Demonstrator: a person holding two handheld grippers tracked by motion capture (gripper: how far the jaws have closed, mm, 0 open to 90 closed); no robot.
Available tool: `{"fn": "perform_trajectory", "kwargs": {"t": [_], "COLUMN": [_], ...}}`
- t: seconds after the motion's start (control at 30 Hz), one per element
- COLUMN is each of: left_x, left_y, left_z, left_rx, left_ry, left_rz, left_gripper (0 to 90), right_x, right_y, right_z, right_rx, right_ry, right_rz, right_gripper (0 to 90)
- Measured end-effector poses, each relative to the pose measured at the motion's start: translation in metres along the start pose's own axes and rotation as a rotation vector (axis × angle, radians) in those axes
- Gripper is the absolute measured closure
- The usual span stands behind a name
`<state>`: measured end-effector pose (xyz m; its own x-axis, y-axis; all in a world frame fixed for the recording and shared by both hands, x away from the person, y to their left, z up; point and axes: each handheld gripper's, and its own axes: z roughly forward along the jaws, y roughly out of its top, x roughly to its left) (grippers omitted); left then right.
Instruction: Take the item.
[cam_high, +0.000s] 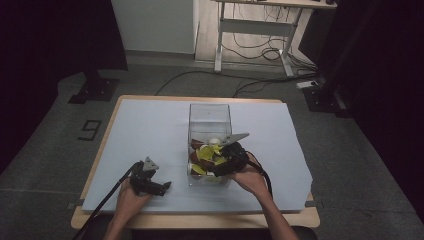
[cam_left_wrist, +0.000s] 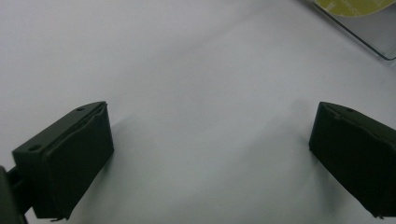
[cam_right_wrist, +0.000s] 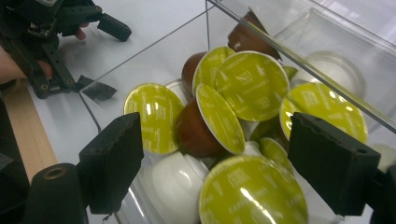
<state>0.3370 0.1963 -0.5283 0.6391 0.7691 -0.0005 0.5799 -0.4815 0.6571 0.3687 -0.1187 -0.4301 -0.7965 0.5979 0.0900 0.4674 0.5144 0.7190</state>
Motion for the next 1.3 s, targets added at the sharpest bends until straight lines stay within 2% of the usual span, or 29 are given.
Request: {"fn": "perform_trajectory", "kwargs": {"t": [0.2, 0.4, 0.53, 0.7, 0.87, 1.13, 1.2, 1.3], "left_x": [0.000, 0.000, 0.000, 0.000, 0.000, 0.000, 0.000, 0.000], "left_y": [0.000, 0.000, 0.000, 0.000, 0.000, 0.000, 0.000, 0.000], "left_z": [0.000, 0.000, 0.000, 0.000, 0.000, 0.000, 0.000, 0.000], "left_rx": [0.000, 0.000, 0.000, 0.000, 0.000, 0.000, 0.000, 0.000], "left_ry": [0.000, 0.000, 0.000, 0.000, -0.001, 0.000, 0.000, 0.000], "left_rz": [-0.001, 0.000, 0.000, 0.000, 0.000, 0.000, 0.000, 0.000], "left_gripper": [0.0, 0.0, 0.0, 0.0, 0.0, 0.0, 0.0, 0.0], "right_x": [0.003, 0.005, 0.004, 0.004, 0.003, 0.009, 0.009, 0.009], "right_y": [0.005, 0.008, 0.008, 0.009, 0.010, 0.013, 0.014, 0.016], "right_z": [0.013, 0.026, 0.035, 0.041, 0.042, 0.041, 0.038, 0.034], "right_rx": [0.034, 0.089, 0.128, 0.162, 0.182, 0.167, 0.143, 0.137], "right_ry": [0.009, 0.012, -0.004, -0.025, -0.016, -0.046, -0.047, -0.050], "right_rz": [-0.010, -0.034, -0.034, -0.038, -0.027, -0.063, -0.063, -0.059], "right_gripper": [23.0, 33.3, 36.6, 40.4, 43.1, 52.0, 54.7, 55.8]}}
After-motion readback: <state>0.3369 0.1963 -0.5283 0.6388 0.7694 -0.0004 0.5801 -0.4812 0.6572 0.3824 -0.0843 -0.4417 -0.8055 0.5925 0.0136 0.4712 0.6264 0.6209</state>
